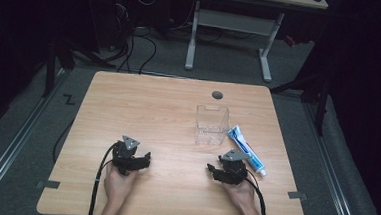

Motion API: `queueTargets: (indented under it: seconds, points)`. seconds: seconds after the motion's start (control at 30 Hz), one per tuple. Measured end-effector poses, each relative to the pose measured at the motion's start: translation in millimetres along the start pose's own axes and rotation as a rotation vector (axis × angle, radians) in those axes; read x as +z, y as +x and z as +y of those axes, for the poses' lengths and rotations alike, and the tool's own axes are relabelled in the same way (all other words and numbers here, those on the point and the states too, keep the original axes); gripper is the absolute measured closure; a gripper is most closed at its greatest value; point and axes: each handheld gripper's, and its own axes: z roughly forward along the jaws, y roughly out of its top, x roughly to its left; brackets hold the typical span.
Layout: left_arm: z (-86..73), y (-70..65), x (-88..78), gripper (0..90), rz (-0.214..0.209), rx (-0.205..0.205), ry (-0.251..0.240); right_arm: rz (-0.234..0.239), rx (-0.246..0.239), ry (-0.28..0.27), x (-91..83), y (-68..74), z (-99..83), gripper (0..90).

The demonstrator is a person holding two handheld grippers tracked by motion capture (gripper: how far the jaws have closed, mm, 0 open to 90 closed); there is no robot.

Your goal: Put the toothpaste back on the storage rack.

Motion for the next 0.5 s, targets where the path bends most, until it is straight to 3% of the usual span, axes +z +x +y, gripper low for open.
queueTargets:
  seconds: [0.17, 0.5]
  points:
    - [0.0, 0.0, -0.1, 19.1, -0.001, 0.000, 0.001, 0.001, -0.009, 0.000, 0.1, -0.5, 0.3, 42.9]
    - [0.0, 0.0, -0.1, 19.1, -0.002, 0.000, 0.001, -0.012, -0.006, -0.017, -8.5, -0.5, -1.1, 52.3]
